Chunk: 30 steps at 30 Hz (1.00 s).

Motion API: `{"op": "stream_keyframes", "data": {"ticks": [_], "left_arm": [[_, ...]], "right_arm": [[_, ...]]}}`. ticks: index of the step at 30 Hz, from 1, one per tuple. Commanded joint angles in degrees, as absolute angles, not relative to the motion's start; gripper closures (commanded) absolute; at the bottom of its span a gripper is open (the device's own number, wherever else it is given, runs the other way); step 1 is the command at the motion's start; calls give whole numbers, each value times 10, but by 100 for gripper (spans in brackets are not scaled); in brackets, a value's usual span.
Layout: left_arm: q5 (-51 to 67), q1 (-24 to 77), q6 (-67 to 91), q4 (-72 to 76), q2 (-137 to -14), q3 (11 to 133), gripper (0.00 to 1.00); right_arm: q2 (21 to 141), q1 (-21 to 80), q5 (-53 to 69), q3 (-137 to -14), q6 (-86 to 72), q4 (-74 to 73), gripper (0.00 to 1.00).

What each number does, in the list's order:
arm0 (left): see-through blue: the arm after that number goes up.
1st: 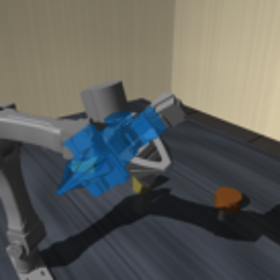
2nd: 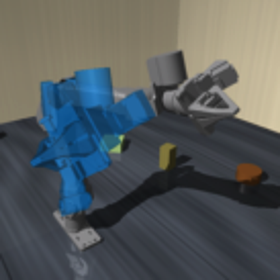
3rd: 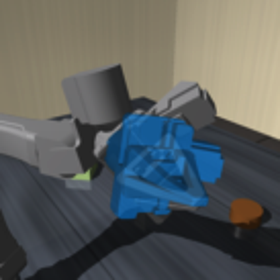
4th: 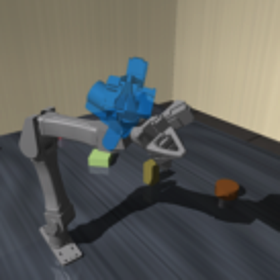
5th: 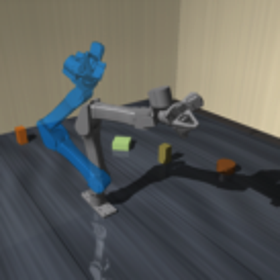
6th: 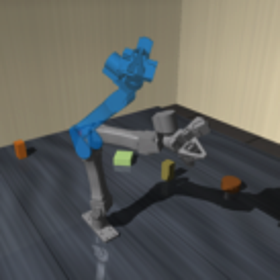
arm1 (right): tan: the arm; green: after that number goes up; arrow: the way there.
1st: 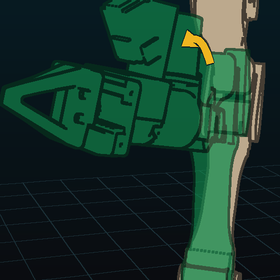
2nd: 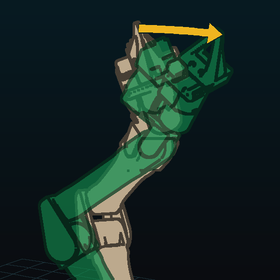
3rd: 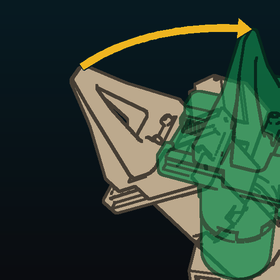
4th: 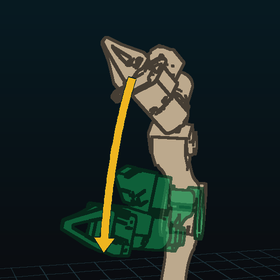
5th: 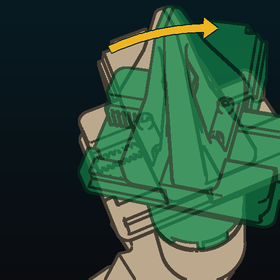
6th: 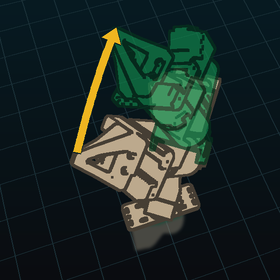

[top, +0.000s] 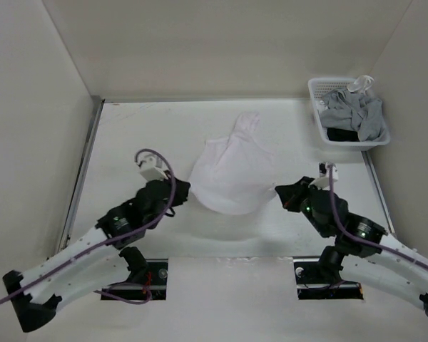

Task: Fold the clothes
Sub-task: Flatten the tank top out

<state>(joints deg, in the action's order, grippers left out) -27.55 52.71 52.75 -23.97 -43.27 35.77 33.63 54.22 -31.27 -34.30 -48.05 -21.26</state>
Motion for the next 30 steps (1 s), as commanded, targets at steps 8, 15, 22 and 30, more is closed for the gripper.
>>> {"op": "stream_keyframes", "data": {"ticks": [8,15,22,30], "left_arm": [[-443,512,329,-267,-307,642,100],[-445,501,217,-63,-366,699,98],[-378,366,230,33,-544,660,97],[-153,112,410,-15,-756,796,98]], "right_arm": [[328,787,-636,-700,-353,-392,100],[453,829,-685,-834,-78,-190,100],[579,514,-358,-792,-144,-102,100],[806,245,-106,-951,-233,-87,100]]}}
